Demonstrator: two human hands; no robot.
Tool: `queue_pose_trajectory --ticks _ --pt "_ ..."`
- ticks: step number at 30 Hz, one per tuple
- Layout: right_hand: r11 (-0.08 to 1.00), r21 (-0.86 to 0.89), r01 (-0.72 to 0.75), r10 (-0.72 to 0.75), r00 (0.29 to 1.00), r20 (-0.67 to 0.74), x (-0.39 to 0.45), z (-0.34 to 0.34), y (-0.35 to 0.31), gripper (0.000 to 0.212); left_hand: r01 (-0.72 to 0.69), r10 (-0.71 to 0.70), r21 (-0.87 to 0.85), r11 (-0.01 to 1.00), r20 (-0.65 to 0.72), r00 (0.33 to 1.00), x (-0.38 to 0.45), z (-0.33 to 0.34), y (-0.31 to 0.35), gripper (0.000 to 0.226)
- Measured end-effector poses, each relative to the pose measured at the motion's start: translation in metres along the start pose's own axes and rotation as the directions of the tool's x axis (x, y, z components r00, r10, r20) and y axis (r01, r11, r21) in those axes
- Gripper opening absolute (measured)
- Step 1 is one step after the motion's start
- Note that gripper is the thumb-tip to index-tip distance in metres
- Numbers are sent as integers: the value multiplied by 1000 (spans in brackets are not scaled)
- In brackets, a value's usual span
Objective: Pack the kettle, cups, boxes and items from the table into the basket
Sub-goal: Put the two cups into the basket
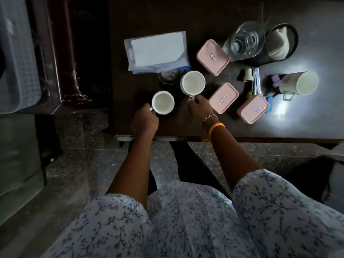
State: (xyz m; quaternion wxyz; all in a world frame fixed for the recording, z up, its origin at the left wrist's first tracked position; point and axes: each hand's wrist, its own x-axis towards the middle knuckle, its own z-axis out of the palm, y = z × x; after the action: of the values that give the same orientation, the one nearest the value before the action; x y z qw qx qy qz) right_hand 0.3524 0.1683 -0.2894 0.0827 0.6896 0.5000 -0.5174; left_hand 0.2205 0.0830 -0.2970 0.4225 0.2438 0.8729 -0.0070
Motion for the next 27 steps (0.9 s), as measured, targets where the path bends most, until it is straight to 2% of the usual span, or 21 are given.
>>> queue_pose_trajectory --ticks 1,3,5,10,14,18,21,24,27 --pt "1000 16 -6 7 1000 -20 -2 3 -2 17 -46 45 20 999 67 997 3 -3 -4 20" --pt "998 65 -12 16 998 -63 -7 8 -9 30 -153 164 -70 986 195 967 4 -13 -9 23" --pt "992 122 -28 39 996 -85 -15 12 -20 37 -207 244 -186 960 205 948 -5 -27 -12 26" --pt "972 236 -21 37 997 -67 -51 35 -60 40 -182 251 -462 868 92 964 -36 -82 -42 29" --pt "924 377 62 -48 998 -48 -94 68 -116 34 -174 156 -644 745 -86 984 -55 -141 -81 35" --pt "871 454 188 -210 978 -1 -129 108 -189 35 -245 52 -678 694 -292 955 -52 -206 -125 36" --pt "809 539 236 -319 946 64 -145 143 -240 35 -271 -6 -672 689 -379 926 -38 -246 -156 37" --pt "830 453 324 -401 912 82 -147 177 -282 38 -253 -32 -655 712 -390 920 -14 -273 -179 35" --pt "882 167 441 -455 889 53 -131 208 -313 31 -180 -37 -602 778 -330 943 12 -280 -191 27"
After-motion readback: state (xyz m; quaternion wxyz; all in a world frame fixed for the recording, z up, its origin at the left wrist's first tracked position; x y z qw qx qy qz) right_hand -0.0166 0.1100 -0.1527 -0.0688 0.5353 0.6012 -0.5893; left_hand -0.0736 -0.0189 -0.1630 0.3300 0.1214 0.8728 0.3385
